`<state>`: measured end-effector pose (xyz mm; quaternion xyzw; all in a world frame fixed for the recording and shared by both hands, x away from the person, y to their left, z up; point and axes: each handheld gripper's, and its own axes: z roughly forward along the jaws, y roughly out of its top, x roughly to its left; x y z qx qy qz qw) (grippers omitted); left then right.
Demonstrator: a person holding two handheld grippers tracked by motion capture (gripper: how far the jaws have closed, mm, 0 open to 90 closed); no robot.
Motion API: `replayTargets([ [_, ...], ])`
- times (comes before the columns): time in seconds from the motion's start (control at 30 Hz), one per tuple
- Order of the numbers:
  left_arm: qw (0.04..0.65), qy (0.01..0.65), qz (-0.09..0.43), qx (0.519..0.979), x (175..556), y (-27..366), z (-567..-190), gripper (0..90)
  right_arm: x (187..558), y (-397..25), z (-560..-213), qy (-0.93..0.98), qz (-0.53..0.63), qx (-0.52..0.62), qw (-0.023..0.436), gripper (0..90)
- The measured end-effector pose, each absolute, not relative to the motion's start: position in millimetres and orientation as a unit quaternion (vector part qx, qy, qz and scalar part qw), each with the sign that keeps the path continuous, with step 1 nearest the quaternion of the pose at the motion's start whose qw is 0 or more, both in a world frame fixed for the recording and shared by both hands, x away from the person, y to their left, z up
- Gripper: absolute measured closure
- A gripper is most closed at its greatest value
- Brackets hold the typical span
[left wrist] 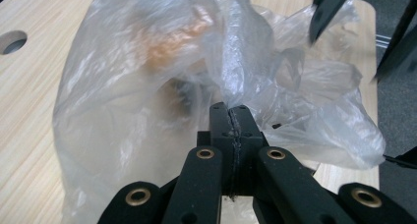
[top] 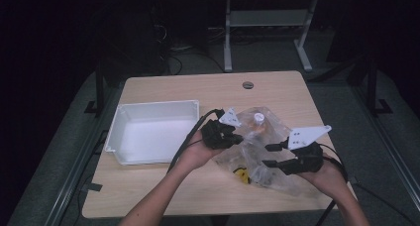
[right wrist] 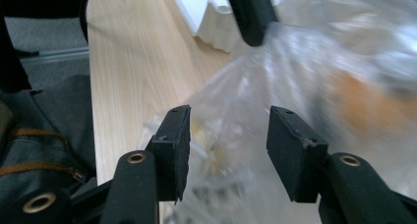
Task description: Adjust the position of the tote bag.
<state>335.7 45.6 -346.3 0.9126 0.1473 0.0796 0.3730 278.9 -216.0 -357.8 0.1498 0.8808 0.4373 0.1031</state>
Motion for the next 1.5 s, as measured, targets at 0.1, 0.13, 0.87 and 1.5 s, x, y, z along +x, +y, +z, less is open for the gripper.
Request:
replayTargets([
  [0.1,0.373,0.154,0.085,0.911,336,48,-348,90.0,280,-225,-355,0.878,0.434,0.164,0.114,50.2],
  [0.13,0.367,0.151,0.087,0.914,336,49,-348,90.0,282,-227,-354,0.878,0.432,0.168,0.117,50.2],
  [0.87,0.357,0.185,0.127,0.907,345,81,-337,90.0,342,-222,-377,0.892,0.365,0.228,0.138,58.5],
  [1.5,0.354,0.191,0.148,0.904,361,86,-315,90.0,343,-233,-344,0.895,0.375,0.193,0.143,89.7],
])
